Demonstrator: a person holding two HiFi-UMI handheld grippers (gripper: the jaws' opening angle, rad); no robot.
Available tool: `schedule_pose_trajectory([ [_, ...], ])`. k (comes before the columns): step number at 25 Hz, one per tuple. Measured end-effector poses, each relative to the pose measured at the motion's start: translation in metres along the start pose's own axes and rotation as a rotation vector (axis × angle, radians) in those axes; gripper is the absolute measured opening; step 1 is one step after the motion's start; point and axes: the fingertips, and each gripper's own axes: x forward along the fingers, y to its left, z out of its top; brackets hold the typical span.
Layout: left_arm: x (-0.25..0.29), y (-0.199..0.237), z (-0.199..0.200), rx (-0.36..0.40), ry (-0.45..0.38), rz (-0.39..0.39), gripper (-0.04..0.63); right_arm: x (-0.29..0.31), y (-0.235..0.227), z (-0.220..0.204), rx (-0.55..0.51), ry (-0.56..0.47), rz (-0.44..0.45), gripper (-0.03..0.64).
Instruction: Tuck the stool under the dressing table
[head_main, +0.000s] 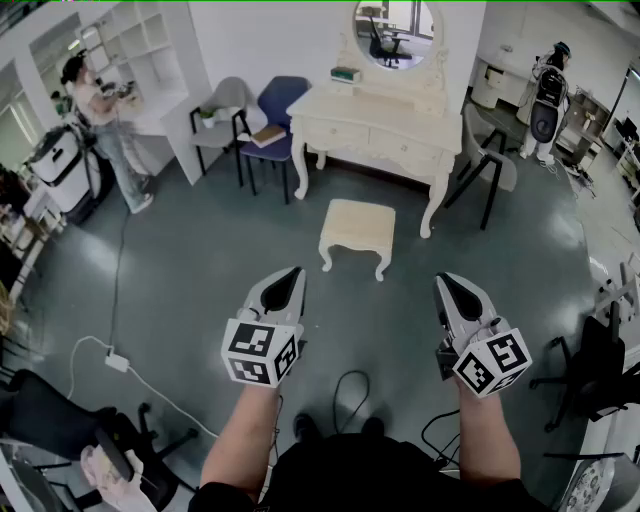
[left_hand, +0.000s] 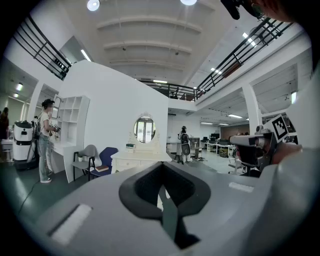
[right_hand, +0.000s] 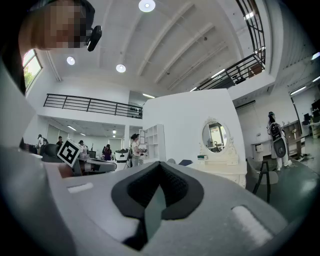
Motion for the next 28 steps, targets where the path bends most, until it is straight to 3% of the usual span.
schedule_pose_trajectory([
  [12, 0.003, -0.018, -0.006, 0.01, 0.02, 0.031, 0.018, -0.018, -0.014, -0.003, 0.008, -0.009, 0.009, 0.0],
  [17, 0.007, -0.041, -0.008, 0.018, 0.032, 0.039, 0.018, -0.035, -0.01, -0.001, -0.028, -0.013, 0.072, 0.002],
  [28, 0.012, -0.083, -0.004, 0.021, 0.043, 0.06, 0.018, -0.07, -0.039, -0.003, 0.016, -0.016, 0.083, 0.003],
])
